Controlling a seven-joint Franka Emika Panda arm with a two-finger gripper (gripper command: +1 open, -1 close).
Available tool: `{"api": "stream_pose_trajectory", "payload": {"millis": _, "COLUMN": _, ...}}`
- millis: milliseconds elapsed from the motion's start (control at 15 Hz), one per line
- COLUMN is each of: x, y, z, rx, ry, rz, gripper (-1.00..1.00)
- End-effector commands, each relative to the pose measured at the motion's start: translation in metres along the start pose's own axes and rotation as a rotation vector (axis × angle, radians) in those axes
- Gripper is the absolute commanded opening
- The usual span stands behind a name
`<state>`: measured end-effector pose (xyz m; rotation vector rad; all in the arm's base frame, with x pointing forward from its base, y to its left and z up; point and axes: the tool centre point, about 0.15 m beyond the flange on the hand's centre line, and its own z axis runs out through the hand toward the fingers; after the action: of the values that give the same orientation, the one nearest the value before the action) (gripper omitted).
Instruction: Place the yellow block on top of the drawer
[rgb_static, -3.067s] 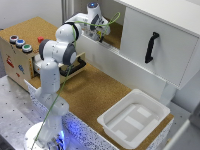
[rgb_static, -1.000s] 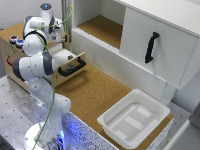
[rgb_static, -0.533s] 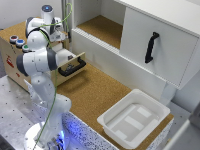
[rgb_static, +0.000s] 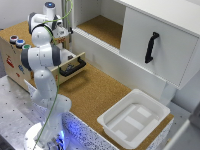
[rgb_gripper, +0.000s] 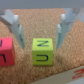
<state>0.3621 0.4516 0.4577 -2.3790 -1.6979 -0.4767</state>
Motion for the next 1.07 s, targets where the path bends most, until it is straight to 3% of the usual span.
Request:
{"api": "stream_pose_trajectory", "payload": {"millis": 0, "x": -0.022, "y": -0.011, "z": -0.056, "rx": 0.050, "ry": 0.037, "rz": 0.073, "gripper": 1.00}}
{"api": "stream_pose_trajectory", "payload": {"millis": 200, "x": -0.048, "y": -0.015, "z": -0.060, "rx": 0.028, "ry": 0.011, "rz": 0.204, "gripper": 1.00}}
{"api": "stream_pose_trajectory", "payload": {"millis": 267, "x": -0.063, "y": -0.014, "z": -0.061, "rx": 0.045, "ry": -0.002, "rz": 0.277, "gripper": 1.00}}
{"api": "stream_pose_trajectory", "payload": {"millis": 467, "x": -0.099, "y": -0.005, "z": -0.041, "rx": -0.037, "ry": -0.058, "rz": 0.474, "gripper": 1.00}}
{"api": "stream_pose_trajectory", "payload": {"millis": 600, "x": -0.120, "y": 0.013, "z": -0.031, "rx": -0.051, "ry": -0.055, "rz": 0.646, "gripper": 1.00}}
{"api": "stream_pose_trajectory", "payload": {"millis": 933, "x": -0.166, "y": 0.054, "z": 0.006, "rx": -0.211, "ry": -0.142, "rz": 0.983, "gripper": 1.00}}
{"api": "stream_pose_trajectory", "payload": {"millis": 1000, "x": -0.169, "y": 0.061, "z": 0.012, "rx": -0.207, "ry": -0.153, "rz": 1.044, "gripper": 1.00}}
